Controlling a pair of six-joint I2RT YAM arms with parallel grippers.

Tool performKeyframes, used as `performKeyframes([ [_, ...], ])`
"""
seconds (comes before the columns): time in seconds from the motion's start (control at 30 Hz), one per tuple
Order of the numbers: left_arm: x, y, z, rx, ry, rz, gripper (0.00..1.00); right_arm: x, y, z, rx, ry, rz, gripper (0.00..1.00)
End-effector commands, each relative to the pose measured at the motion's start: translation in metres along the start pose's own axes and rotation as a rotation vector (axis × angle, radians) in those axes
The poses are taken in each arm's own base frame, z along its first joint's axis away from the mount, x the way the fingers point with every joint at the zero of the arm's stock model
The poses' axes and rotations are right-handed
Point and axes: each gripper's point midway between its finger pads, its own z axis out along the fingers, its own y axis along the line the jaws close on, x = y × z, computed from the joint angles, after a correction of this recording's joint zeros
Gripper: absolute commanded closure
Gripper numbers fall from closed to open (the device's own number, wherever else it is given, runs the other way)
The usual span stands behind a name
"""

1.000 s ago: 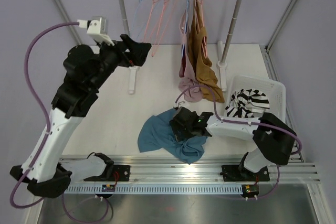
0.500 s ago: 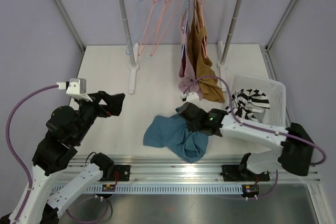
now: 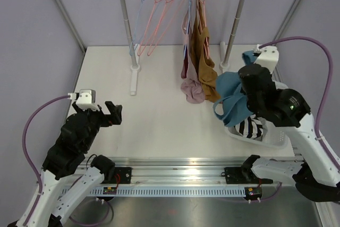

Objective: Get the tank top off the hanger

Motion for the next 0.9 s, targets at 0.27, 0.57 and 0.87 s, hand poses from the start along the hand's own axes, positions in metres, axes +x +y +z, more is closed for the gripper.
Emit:
performKeyframes([
  [0.27, -0.021, 0.014, -0.002, -0.068, -0.105, -0.029, 0.01, 0.044, -0.088, 0.088, 0.229, 0.173, 0.097, 0.98],
  [0.57, -0.025, 0.014, -0.008, -0.055, -0.124, -0.034, 0.01, 0.236, -0.058, 0.196, 0.199, 0.618, 0.334, 0.95],
  [0.87, -0.052, -0.024, -0.025, 0.139, -0.134, -0.101, 0.01, 0.232, -0.087, 0.178, 0.295, 0.594, 0.337, 0.53],
])
